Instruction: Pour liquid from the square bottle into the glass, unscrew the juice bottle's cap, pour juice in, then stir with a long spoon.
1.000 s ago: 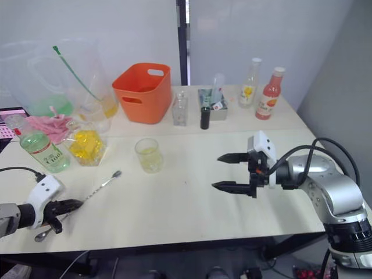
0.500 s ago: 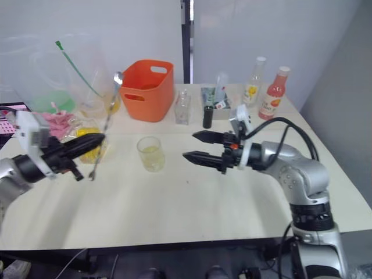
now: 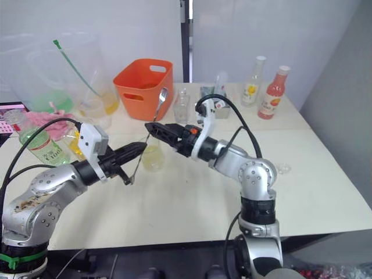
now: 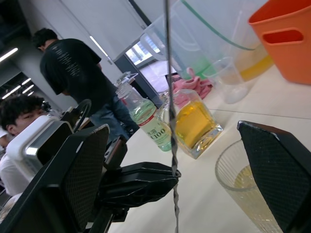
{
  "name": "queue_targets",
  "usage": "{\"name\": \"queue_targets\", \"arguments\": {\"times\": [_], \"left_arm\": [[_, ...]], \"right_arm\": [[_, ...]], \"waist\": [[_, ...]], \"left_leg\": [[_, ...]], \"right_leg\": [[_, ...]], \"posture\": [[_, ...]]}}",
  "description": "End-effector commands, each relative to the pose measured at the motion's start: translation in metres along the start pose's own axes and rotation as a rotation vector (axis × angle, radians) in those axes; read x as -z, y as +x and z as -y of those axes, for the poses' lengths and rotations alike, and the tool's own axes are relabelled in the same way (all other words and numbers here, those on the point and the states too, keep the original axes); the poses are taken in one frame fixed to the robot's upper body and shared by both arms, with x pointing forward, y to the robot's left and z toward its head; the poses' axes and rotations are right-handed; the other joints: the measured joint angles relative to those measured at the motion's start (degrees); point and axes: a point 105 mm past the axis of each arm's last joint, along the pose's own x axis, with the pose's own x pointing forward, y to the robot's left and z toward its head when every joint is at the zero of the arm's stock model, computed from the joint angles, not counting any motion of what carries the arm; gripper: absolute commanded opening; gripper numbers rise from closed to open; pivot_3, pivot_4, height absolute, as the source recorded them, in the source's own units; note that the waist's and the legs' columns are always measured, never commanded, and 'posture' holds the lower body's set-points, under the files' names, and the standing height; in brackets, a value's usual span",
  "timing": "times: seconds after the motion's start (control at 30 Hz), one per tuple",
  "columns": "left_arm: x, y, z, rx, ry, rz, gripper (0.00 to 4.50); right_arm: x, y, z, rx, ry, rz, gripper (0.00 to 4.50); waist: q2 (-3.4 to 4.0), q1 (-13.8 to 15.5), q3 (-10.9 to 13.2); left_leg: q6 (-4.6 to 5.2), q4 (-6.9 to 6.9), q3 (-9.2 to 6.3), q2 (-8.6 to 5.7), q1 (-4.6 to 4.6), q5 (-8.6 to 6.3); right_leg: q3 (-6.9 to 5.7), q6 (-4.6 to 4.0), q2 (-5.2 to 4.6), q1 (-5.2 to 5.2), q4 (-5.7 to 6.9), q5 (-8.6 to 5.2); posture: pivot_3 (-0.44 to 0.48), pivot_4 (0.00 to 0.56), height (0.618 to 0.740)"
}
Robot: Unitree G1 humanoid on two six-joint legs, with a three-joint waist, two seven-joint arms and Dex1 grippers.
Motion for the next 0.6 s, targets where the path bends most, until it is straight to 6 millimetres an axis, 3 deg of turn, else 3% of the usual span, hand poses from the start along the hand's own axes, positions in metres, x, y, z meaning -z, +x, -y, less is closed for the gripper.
{"name": "queue_targets", "arguments": {"times": [0.03,0.4,0.6], "left_arm": [[-0.013,0.004,0.000,-0.024,0.031,0.059,0.00],[-0.004,0.015,0.015,0.019,0.005,0.047,0.00],[-0.003,0.014,0.014,0.013,0.002,0.042,0.00]], "right_arm": [[-0.006,0.004,-0.009,-0.003,0.026,0.029,3.96],[-0.005,0.013,-0.009,0.034,0.028,0.058,0.19],[-0.009,0.012,-0.008,0.035,0.027,0.082,0.05]], "waist": [[0.00,0.0,0.0],[0.00,-0.1,0.0],[0.01,-0.1,0.0]], "left_leg": [[0.00,0.00,0.00,0.00,0.01,0.00],[0.01,-0.01,0.00,0.02,0.01,0.00],[0.01,-0.01,-0.01,0.02,0.01,0.00]], "right_leg": [[0.00,0.00,0.00,0.00,0.00,0.00],[0.00,0.00,0.04,0.00,0.00,0.00],[-0.01,0.00,0.04,0.01,-0.01,0.00]], "posture": [[0.000,0.150,0.740],[0.000,0.150,0.740],[0.000,0.150,0.740]]}}
